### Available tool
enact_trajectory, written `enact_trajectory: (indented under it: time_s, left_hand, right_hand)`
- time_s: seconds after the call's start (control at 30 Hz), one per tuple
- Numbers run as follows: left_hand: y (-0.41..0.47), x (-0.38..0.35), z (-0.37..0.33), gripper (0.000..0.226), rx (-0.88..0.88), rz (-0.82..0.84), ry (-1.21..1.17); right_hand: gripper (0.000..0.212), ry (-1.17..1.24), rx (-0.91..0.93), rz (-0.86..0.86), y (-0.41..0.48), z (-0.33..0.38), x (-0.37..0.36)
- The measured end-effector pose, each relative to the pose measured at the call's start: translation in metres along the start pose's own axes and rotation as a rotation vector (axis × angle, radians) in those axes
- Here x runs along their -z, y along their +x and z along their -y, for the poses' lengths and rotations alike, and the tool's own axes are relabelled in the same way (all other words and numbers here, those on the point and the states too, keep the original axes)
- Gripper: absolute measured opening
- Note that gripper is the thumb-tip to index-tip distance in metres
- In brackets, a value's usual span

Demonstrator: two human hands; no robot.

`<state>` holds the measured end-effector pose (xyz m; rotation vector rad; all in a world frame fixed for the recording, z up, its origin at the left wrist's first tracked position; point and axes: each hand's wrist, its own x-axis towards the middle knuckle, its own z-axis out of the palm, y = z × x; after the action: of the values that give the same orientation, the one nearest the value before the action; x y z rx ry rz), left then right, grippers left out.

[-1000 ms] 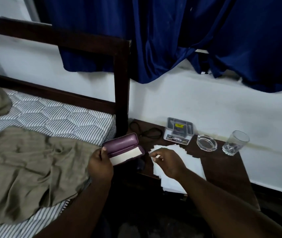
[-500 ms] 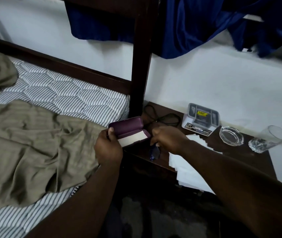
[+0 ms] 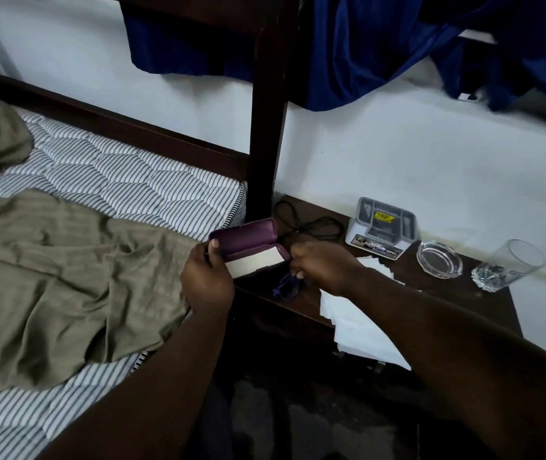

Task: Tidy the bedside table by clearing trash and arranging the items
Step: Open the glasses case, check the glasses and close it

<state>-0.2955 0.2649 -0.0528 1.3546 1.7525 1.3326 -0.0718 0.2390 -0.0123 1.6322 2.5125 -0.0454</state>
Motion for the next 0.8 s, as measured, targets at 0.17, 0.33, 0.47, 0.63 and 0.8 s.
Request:
enact_trajectory:
  time_s: [0.17,0.33,0.47,0.63,0.8]
  left_hand:
    - [-0.009,-0.002,-0.005,0.037,-0.021,0.000,-0.008]
    - [-0.020,-0.009,-0.023,0.033,-0.114,0.003,-0.040]
    - [-0.032,-0.014,-0.045,0.028,-0.181,0.076,-0.098]
    - [-0.055,-0.025,-0.079,0.029,-0.265,0.226,-0.166]
    - [-0.082,-0.040,-0.123,0.027,-0.263,0.394,-0.288]
  right_hand:
    - [0.012,0.025,-0.016,-0.042,-0.022,-0.003,0.021]
    - [0.012,0.058,-0.067,-0.047,-0.053,-0.009,0.056]
    - [0.018,0.081,-0.174,-0.069,-0.083,-0.017,0.079]
    - [0.015,0.133,-0.252,-0.123,-0.129,-0.019,0.112]
    - [0.021,0.154,-0.290,-0.112,-0.172,-0.019,0.146]
